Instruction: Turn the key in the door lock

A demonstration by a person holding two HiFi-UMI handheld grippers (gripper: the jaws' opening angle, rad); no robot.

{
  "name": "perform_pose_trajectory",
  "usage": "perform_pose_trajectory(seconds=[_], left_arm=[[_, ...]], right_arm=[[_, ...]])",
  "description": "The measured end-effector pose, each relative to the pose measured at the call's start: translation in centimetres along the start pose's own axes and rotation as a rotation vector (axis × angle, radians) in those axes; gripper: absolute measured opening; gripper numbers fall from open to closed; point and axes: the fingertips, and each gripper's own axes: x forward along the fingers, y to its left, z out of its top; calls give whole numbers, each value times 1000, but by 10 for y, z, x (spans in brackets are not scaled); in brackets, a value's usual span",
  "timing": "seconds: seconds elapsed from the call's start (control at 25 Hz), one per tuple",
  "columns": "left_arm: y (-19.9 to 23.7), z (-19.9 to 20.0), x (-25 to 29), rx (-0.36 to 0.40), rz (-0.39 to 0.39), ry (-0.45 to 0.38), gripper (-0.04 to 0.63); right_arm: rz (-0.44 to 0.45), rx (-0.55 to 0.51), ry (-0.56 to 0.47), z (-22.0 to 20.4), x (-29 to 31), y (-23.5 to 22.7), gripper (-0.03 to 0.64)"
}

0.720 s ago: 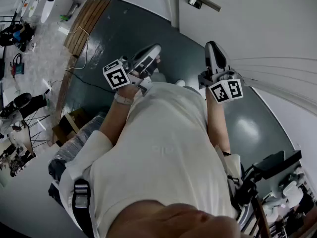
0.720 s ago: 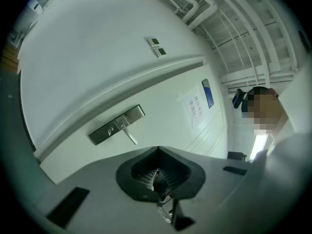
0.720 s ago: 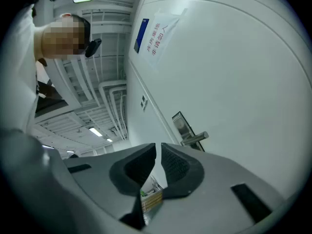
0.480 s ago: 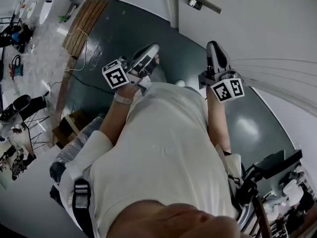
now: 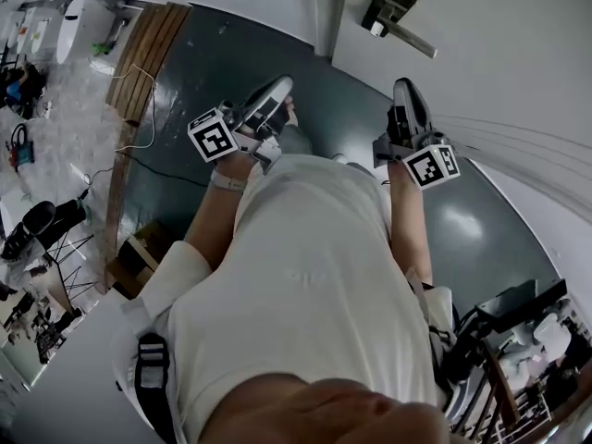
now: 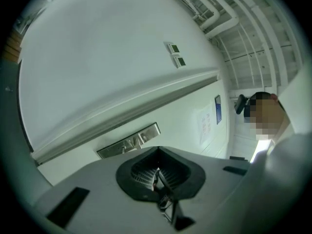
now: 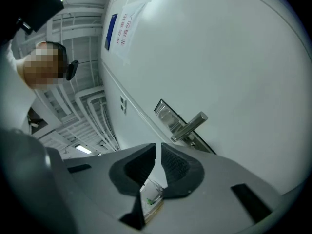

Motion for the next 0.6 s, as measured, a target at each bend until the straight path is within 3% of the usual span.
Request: perform_pose_trajectory(seconds=[0.24, 0.36, 0.44, 0.6], left_arm=[[87, 85, -3, -55, -22, 23, 6], [134, 125, -3, -134, -33, 38, 6], [142, 132, -3, -169, -39, 54, 6], [138, 133, 1, -120, -48, 90, 6]], right_arm=[[-75, 140, -27, -42, 95, -29, 26], [-120, 238, -64, -62, 144, -46, 26], [-141, 315, -104, -66, 148, -53, 26], [-156, 418, -168, -68, 137, -65, 26]])
